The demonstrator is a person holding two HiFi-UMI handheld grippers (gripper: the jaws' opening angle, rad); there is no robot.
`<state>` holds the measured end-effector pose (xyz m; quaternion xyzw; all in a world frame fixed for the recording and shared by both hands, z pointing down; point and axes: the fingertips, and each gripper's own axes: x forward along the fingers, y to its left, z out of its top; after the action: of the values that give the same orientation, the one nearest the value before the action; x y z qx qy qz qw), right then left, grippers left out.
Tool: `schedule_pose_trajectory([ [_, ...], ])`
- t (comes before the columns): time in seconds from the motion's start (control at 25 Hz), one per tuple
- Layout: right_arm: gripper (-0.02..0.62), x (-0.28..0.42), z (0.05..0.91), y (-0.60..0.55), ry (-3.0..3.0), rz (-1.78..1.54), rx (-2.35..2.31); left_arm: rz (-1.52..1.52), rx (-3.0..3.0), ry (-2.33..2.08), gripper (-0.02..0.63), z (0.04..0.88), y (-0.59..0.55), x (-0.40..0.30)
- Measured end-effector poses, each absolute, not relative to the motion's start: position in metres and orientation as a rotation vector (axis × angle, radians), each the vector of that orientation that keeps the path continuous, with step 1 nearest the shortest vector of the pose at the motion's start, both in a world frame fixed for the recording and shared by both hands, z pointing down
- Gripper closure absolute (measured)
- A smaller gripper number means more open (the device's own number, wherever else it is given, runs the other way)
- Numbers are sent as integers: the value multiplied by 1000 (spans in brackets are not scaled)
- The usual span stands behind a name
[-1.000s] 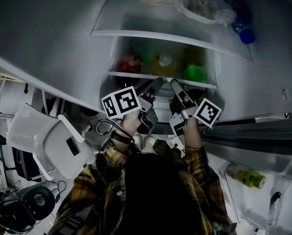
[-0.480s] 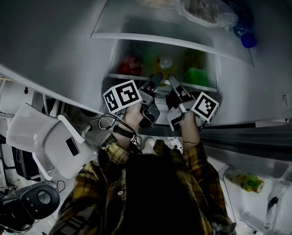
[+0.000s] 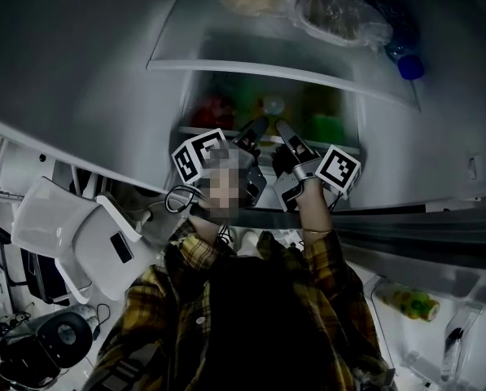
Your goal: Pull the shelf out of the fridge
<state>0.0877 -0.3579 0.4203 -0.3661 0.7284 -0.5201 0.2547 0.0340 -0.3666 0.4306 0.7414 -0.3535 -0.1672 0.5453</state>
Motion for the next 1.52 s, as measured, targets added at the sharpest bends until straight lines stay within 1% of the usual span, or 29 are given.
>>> schedule_pose_trajectory([
  [0.08, 468, 87, 420, -359, 1965, -1419, -998, -405, 1756, -832, 434, 430, -367, 34],
  [0.16, 476, 88, 419, -360, 1958, -1412, -1007, -418, 1753, -818, 458, 429, -367, 34],
  [0.2, 491, 89, 419, -361, 1952, -1409, -1016, -423, 1753, -812, 469, 428, -367, 35],
  [0.24, 517, 90, 419, -361, 1944, -1408, -1026, -426, 1755, -806, 483, 426, -367, 35],
  [0.28, 526, 90, 419, -361, 1938, -1407, -1034, -428, 1759, -802, 498, 425, -367, 36],
  [0.4, 537, 90, 418, -362, 1916, -1413, -1033, -429, 1772, -795, 551, 420, -367, 37],
  [0.92, 549, 91, 420, -361, 1866, -1441, -1038, -431, 1773, -785, 558, 420, -367, 38],
  [1.52, 549, 90, 419, -353, 1877, -1437, -1051, -425, 1779, -785, 558, 420, -359, 37],
])
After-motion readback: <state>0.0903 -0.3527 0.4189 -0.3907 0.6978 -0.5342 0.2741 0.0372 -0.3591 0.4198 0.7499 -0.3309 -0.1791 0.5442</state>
